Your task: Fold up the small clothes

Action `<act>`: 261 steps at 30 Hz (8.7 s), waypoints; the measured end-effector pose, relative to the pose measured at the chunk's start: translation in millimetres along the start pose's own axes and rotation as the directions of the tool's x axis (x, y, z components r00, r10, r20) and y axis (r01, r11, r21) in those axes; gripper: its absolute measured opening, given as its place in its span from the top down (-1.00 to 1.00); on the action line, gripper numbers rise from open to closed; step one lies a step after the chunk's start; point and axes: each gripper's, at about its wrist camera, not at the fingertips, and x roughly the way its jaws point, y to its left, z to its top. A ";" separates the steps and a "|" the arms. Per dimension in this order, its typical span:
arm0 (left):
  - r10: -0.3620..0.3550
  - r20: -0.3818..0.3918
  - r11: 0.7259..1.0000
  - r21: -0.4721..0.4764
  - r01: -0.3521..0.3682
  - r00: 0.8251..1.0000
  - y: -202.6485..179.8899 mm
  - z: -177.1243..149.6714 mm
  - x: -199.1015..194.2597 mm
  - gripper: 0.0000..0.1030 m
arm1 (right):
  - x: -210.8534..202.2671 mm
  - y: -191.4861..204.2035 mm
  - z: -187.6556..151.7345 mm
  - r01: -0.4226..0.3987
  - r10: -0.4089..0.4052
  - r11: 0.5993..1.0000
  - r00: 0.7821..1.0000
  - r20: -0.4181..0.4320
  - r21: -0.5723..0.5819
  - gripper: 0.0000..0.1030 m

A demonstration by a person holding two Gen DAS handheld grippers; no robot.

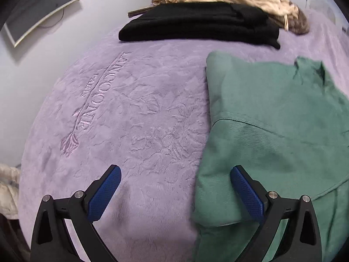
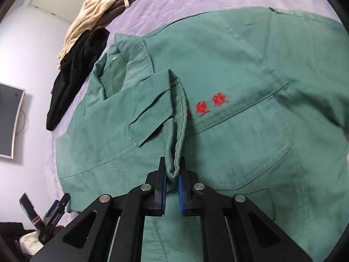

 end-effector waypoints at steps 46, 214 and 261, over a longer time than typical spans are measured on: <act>-0.378 -0.226 0.856 0.285 0.432 0.898 -370.7 -20.3 -101.1 -1.00 | -183.7 -394.4 50.8 -0.322 0.027 0.713 0.901 0.434 0.624 -0.46; -0.169 -0.290 0.981 0.047 0.191 0.942 -90.8 -87.4 -144.4 -0.98 | -141.4 -61.9 -112.0 -0.041 0.032 0.997 0.989 -0.144 -0.063 -1.00; -0.216 -0.331 0.974 -0.012 0.225 0.919 -109.4 -170.5 -166.7 -0.98 | -135.0 -93.8 -173.7 -0.104 0.105 0.994 0.954 -0.282 0.019 -1.00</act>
